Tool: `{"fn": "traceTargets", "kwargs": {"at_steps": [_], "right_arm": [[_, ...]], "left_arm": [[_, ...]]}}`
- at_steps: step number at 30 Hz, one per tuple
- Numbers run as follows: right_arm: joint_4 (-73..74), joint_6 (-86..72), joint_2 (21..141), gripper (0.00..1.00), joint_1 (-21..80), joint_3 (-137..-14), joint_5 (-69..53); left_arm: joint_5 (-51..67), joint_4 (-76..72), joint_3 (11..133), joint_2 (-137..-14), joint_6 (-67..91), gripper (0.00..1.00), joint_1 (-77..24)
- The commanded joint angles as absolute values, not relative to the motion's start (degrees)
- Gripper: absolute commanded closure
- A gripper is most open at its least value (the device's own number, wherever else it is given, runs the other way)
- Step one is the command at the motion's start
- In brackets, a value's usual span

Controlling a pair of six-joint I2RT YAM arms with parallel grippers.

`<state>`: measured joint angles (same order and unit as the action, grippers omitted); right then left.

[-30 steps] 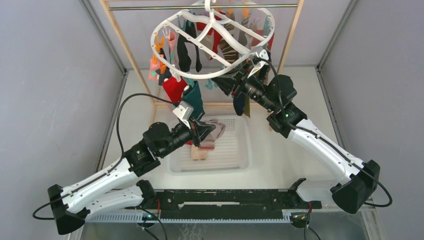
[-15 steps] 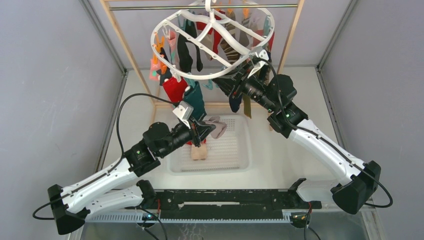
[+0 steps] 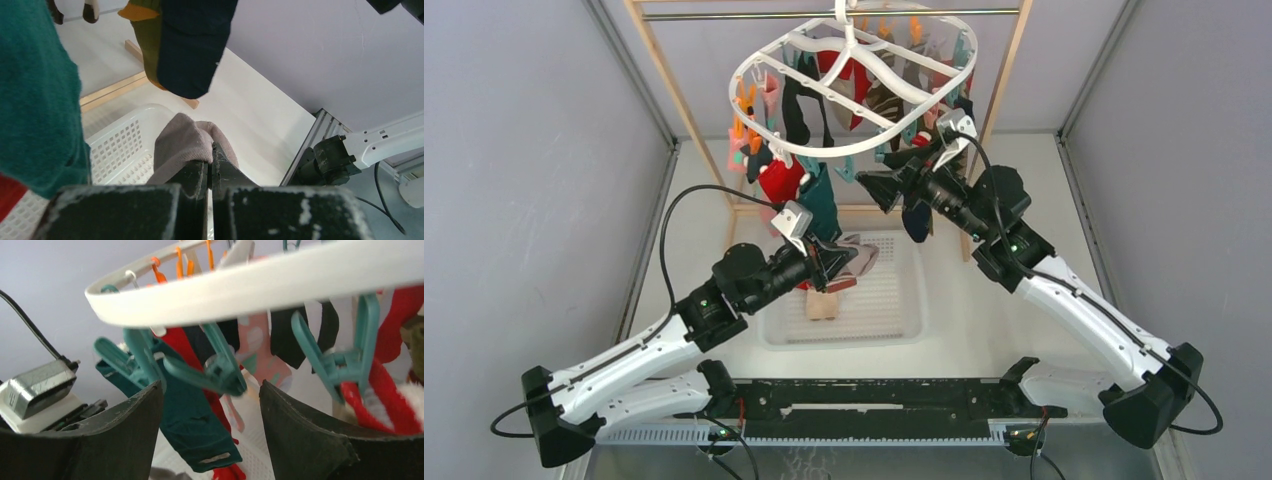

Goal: Remove the socks clipped to the hanger
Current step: Remove the sock from the hanger, then place the sock in the bin.

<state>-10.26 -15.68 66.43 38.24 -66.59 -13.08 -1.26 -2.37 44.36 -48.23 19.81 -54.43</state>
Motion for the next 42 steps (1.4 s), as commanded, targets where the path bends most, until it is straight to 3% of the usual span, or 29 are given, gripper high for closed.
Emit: {"fn": "traceTargets", "kwargs": {"at_steps": [1, 21, 27, 42], "right_arm": [[-9.9, -17.0, 61.9, 0.22, 38.1, -62.5, -10.6], [6.7, -22.0, 40.8, 0.18, 37.8, -44.5, -1.9], [9.5, -22.2, 37.5, 0.18, 37.6, -42.4, -1.3], [12.3, -23.5, 33.3, 0.18, 37.4, -38.1, -1.3]], "left_arm": [[-0.6, -6.6, 43.7, -49.2, 21.2, 1.0, -54.0], [-0.4, -19.8, 42.3, -60.8, 24.4, 1.0, -54.0], [-0.7, -22.7, 41.6, -66.1, 24.9, 0.92, -54.0], [3.3, -30.9, 41.5, -80.1, 28.1, 0.96, -54.0]]}}
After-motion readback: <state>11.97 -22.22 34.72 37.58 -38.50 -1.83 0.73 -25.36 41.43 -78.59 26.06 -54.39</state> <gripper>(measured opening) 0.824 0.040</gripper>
